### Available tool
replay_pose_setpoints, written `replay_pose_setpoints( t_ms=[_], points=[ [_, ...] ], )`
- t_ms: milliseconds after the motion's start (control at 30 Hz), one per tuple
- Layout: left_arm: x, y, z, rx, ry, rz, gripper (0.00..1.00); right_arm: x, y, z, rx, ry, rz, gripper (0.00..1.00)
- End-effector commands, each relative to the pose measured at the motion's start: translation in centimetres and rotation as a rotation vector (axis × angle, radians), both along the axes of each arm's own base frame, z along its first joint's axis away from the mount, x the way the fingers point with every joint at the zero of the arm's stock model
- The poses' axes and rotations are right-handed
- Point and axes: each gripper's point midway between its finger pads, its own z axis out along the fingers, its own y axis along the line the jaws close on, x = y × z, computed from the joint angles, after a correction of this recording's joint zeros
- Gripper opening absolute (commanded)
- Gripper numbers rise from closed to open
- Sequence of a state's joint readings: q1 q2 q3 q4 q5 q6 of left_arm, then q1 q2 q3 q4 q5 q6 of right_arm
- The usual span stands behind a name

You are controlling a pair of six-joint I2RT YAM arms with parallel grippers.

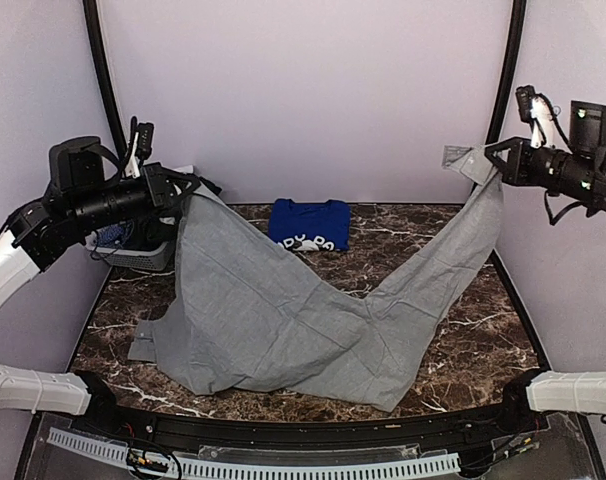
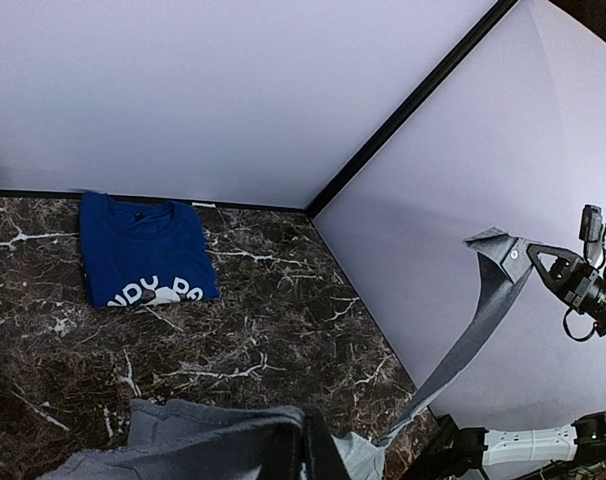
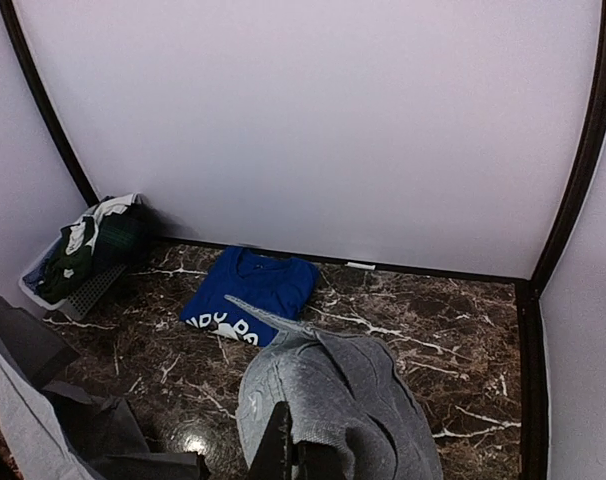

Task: Fold and stack the mixed laundry pile
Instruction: Flatten out the crumpled shirt at the center of the board.

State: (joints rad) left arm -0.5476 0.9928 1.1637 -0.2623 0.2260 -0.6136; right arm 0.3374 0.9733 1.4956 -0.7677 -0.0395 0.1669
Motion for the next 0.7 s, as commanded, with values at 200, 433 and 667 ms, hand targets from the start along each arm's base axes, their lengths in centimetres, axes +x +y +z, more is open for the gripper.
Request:
replay_pose_setpoints(
  t_ms=[200,433,667],
  points=[
    [9.3,0.9,-8.1,0.032,0.196,0.199,0.0,13.9,3.2,-2.3,-0.066,0.056,-0.074,0.0],
    [14.7,1.6,-15.5,0.011,0.336,0.213,0.0,9.7,14.3,-7.5,0.006,0.2,0.266,0.0],
    [16.0,2.0,-17.7,0.007,0.361,0.211,0.0,0.2,24.5,-19.4,-0.044,0.459,0.488,0.0]
  ],
)
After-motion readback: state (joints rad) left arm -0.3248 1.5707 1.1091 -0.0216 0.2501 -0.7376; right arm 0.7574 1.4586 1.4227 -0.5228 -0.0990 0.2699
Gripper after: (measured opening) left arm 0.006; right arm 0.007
